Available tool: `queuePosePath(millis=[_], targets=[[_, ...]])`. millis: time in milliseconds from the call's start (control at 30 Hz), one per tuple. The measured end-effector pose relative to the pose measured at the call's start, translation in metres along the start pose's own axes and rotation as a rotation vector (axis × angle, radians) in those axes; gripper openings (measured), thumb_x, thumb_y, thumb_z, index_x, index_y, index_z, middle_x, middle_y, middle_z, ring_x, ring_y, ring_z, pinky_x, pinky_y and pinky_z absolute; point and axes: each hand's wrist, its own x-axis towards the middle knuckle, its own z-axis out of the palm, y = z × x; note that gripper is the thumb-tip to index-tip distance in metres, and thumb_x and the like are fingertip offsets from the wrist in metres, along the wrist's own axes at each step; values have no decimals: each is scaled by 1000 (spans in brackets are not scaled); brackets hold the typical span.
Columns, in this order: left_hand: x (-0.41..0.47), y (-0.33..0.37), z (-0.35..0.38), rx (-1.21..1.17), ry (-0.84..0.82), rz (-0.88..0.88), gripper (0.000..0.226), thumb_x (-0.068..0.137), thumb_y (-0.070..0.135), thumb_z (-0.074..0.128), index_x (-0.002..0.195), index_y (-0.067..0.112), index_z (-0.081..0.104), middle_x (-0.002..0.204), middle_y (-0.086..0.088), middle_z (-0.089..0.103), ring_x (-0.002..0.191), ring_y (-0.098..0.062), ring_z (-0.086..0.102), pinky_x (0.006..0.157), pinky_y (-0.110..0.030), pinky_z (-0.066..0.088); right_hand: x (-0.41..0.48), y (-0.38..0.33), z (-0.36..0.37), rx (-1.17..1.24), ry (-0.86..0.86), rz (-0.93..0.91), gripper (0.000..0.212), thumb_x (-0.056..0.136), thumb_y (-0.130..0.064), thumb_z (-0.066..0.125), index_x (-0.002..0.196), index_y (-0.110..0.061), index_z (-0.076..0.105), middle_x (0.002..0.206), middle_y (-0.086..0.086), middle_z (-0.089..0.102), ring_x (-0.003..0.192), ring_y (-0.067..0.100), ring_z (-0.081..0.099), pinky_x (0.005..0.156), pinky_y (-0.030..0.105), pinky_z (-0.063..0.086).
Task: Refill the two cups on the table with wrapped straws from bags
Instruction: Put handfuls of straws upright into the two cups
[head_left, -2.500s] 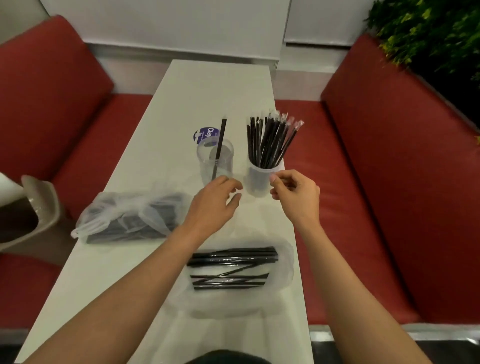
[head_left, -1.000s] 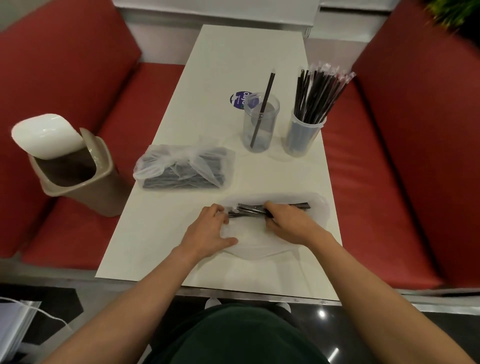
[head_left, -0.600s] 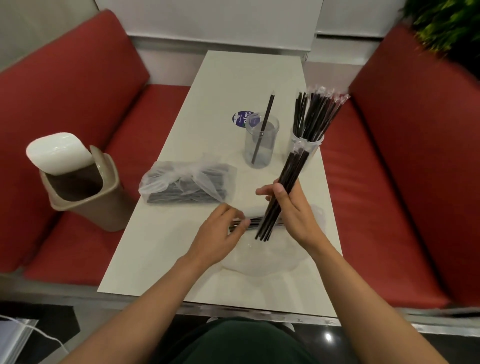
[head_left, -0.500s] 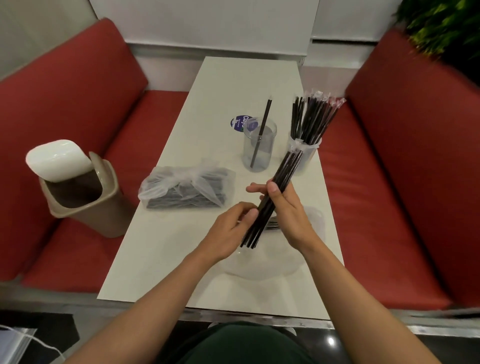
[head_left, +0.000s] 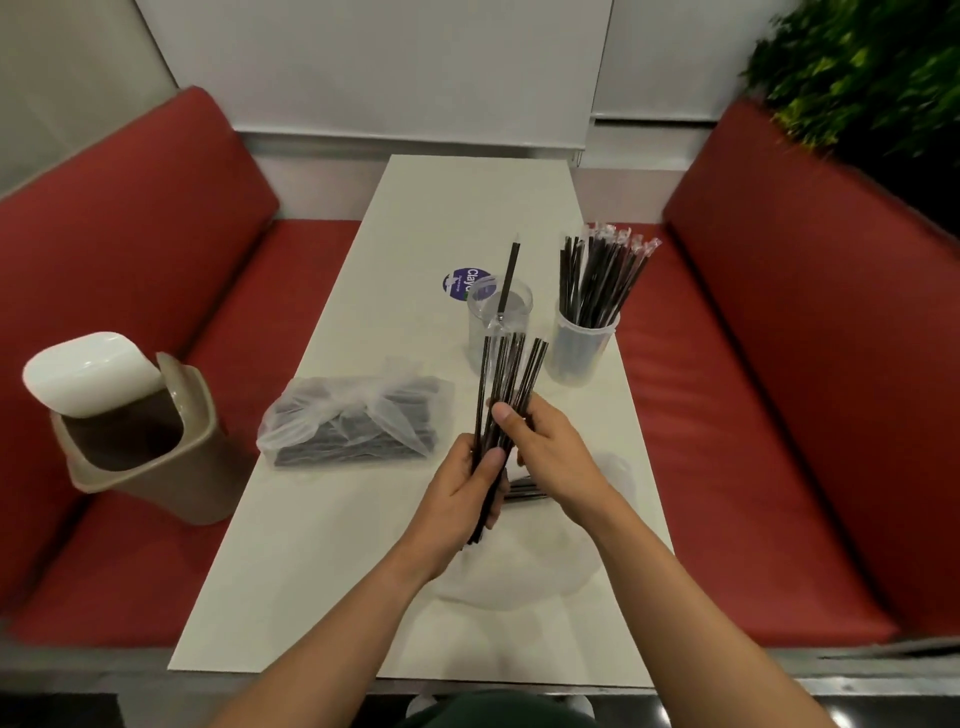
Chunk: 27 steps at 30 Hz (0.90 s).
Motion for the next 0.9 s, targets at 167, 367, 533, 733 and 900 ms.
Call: queuePosePath(millis=[167, 367, 533, 733, 900], targets=[[6, 2, 15, -32, 24, -16, 28, 110, 33, 46, 110, 5, 51, 83, -8, 65, 59, -17, 55, 48, -24, 41, 11, -1, -26, 1, 22, 41, 9, 101, -23, 67, 105, -18, 73, 90, 2, 79, 76, 18, 71, 69, 32, 60], [17, 0, 30, -21, 46, -33, 27, 110, 33, 46, 110, 6, 52, 86, -8, 70, 62, -19, 62, 49, -25, 45, 15, 6, -45, 20, -2, 82, 11, 102, -18, 65, 111, -20, 72, 95, -1, 80, 81, 11, 72, 68, 27, 58], [23, -5, 41, -35, 79, -31, 20, 106, 31, 55, 111, 11, 55, 85, -10, 69, 66, -24, 64, 53, -33, 50, 16, 11, -54, 13, -11, 91, 20, 103, -16, 61, 120, -26, 62, 102, -1, 79, 93, 19, 74, 67, 27, 59], [27, -3, 44, -40, 90, -42, 17, 105, 33, 57, 110, 17, 62, 90, -16, 72, 66, -27, 66, 59, -39, 53, 20, 14, -71, 88, -151, 149, 13, 102, -17, 65, 115, -14, 69, 102, 4, 81, 92, 18, 76, 78, 33, 60], [31, 0, 51, -85, 101, -91, 27, 108, 37, 49, 110, 16, 66, 95, -15, 76, 70, -30, 71, 67, -42, 60, 26, 18, -75, 113, -104, 145, 13, 99, -16, 70, 111, -14, 71, 102, 5, 81, 91, 18, 76, 75, 33, 60]])
